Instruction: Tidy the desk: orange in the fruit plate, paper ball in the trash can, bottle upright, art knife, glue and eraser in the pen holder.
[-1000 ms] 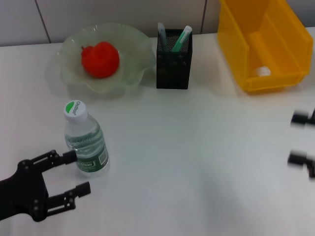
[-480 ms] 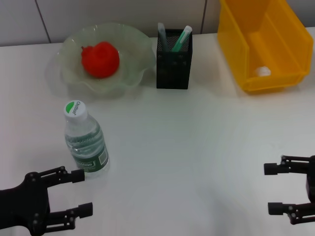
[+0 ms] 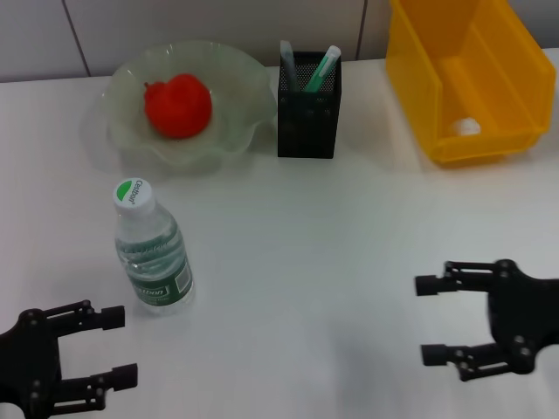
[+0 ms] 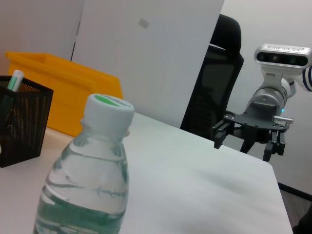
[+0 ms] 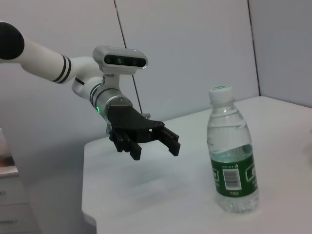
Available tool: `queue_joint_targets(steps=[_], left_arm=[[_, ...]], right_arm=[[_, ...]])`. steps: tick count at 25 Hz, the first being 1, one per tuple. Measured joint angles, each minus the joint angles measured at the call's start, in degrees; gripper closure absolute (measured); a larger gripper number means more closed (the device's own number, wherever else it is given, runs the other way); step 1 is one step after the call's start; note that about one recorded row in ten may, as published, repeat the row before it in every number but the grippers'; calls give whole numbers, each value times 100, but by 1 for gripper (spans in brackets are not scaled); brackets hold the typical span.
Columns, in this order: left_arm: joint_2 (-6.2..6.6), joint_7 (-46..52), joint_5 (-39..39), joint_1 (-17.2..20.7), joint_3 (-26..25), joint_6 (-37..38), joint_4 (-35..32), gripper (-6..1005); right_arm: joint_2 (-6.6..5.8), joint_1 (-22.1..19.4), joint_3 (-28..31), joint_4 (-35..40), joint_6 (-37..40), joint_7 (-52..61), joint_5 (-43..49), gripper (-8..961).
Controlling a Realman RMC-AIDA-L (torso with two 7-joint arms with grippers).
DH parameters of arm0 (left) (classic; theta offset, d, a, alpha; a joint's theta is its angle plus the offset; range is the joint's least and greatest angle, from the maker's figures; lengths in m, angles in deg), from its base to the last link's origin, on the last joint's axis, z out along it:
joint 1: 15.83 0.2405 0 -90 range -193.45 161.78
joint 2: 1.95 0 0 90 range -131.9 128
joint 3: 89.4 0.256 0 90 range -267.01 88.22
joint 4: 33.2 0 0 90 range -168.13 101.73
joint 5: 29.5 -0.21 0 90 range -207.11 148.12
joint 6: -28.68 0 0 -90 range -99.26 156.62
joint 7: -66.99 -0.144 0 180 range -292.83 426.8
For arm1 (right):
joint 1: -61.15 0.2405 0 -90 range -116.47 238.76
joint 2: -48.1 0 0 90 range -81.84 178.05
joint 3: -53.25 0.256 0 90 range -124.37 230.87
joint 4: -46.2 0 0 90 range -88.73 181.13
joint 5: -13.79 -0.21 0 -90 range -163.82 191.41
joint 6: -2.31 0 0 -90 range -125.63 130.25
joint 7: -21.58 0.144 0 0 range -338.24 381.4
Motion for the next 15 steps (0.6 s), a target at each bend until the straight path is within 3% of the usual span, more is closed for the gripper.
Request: queue_joint_targets(steps=[15], left_arm=[[57, 147, -52, -23, -4, 18, -90, 214]], right_arm=[[-2, 360, -149, -232, -433, -68, -25, 143]])
